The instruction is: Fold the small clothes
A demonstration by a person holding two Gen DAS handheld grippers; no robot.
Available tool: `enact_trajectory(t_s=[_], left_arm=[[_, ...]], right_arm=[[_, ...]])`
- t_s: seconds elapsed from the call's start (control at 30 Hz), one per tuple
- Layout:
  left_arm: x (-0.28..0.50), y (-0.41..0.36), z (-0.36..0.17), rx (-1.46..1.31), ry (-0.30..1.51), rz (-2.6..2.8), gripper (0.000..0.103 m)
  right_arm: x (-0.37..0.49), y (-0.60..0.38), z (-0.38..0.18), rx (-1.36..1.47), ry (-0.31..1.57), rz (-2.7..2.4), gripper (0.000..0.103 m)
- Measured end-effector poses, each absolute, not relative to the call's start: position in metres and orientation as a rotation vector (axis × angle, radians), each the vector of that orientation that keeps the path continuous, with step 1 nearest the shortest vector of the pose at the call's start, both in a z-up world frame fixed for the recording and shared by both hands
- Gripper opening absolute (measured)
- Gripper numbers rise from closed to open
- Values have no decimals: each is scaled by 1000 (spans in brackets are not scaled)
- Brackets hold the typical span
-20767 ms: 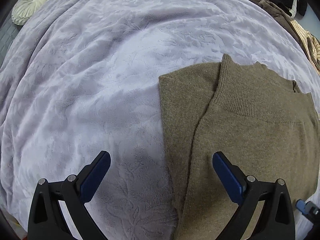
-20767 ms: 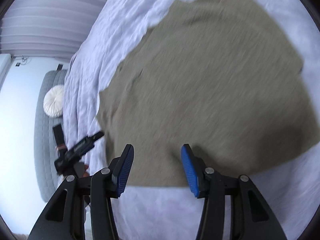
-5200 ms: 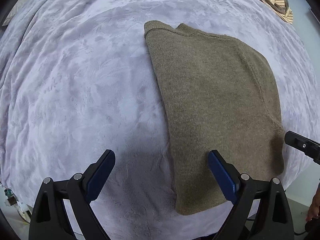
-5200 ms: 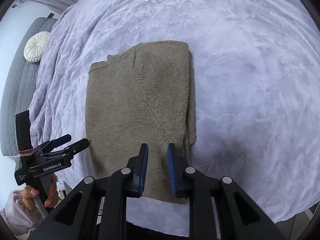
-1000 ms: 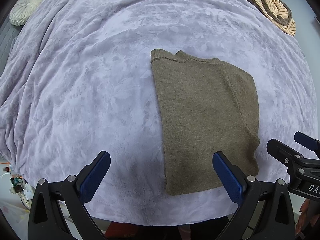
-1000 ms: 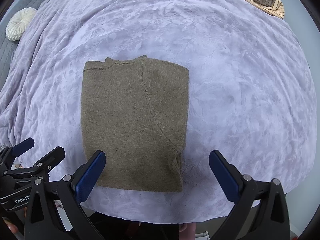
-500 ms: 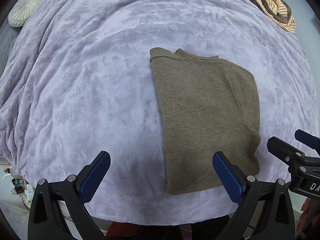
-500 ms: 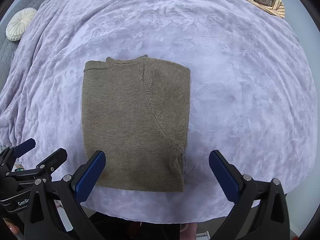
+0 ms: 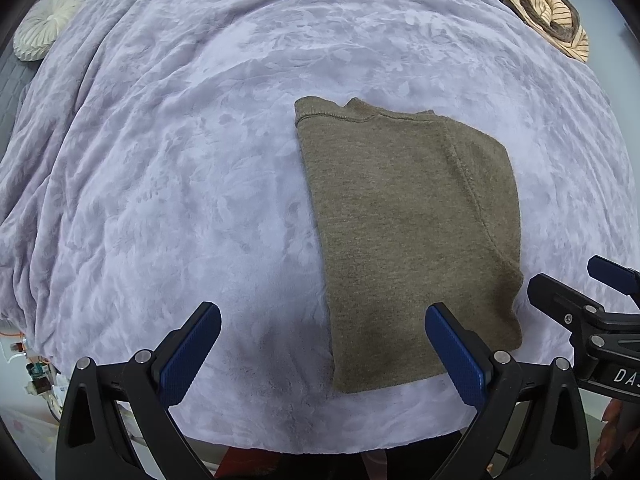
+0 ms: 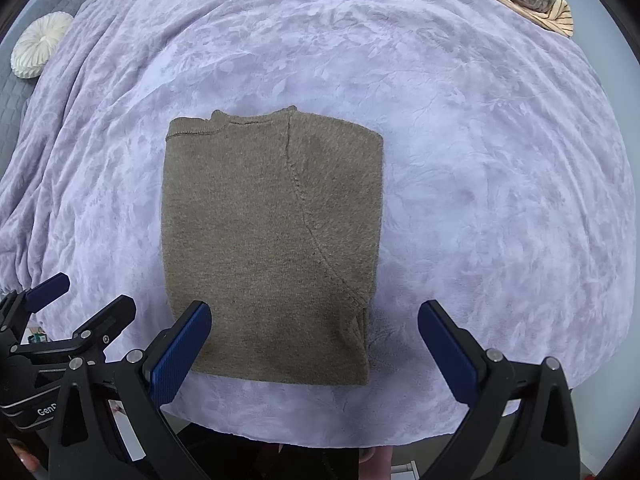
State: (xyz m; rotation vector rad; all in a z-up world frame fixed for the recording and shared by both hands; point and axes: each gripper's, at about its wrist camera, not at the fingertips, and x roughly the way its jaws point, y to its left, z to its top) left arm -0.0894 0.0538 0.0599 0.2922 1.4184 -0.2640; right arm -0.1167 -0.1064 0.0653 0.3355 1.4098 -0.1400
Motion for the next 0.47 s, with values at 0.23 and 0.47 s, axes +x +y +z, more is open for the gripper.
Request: enact_trajectory(t_s=[0.23,0.47], left_arm=[[-88,57,56,280,1427,-257,102],[-85,58,53,289,1426,-270,102]], right_arm=[[-113,-108,63,325,1418,-134,103],[-109,-114,60,328,1423,-134,103]])
